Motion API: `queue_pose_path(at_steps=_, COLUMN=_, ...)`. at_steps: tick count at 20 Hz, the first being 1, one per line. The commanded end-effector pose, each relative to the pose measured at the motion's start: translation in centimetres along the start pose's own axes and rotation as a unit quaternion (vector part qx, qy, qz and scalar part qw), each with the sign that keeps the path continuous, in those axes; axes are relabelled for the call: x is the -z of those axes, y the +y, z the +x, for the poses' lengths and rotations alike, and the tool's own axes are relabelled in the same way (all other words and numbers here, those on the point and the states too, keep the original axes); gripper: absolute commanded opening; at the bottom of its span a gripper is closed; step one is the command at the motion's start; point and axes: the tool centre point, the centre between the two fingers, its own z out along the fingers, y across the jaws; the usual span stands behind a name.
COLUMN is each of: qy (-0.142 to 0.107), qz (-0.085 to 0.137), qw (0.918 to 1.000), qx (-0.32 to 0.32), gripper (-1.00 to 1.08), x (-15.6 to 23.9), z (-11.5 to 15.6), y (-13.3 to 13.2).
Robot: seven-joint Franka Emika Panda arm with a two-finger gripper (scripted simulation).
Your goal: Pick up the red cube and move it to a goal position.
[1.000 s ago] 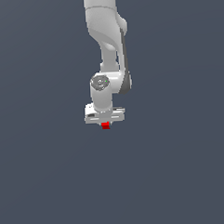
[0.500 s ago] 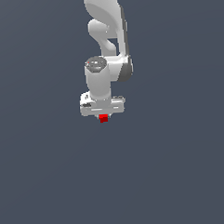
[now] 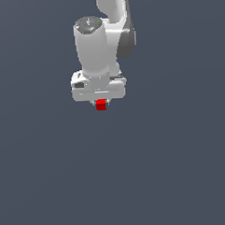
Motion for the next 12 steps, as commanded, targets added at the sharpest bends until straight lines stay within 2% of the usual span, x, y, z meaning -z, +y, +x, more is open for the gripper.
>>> queue_pose_path(at_steps=1, qy=0.000, qz=0.000, qw=1.0000, qx=0.000, gripper=-1.00, x=2.7, z=0.2, y=0.1)
queue_pose_path(at_steps=12, qy=0.000, qz=0.000, qw=1.0000, qx=0.000, gripper=-1.00, x=12.7, z=1.2, y=0.6)
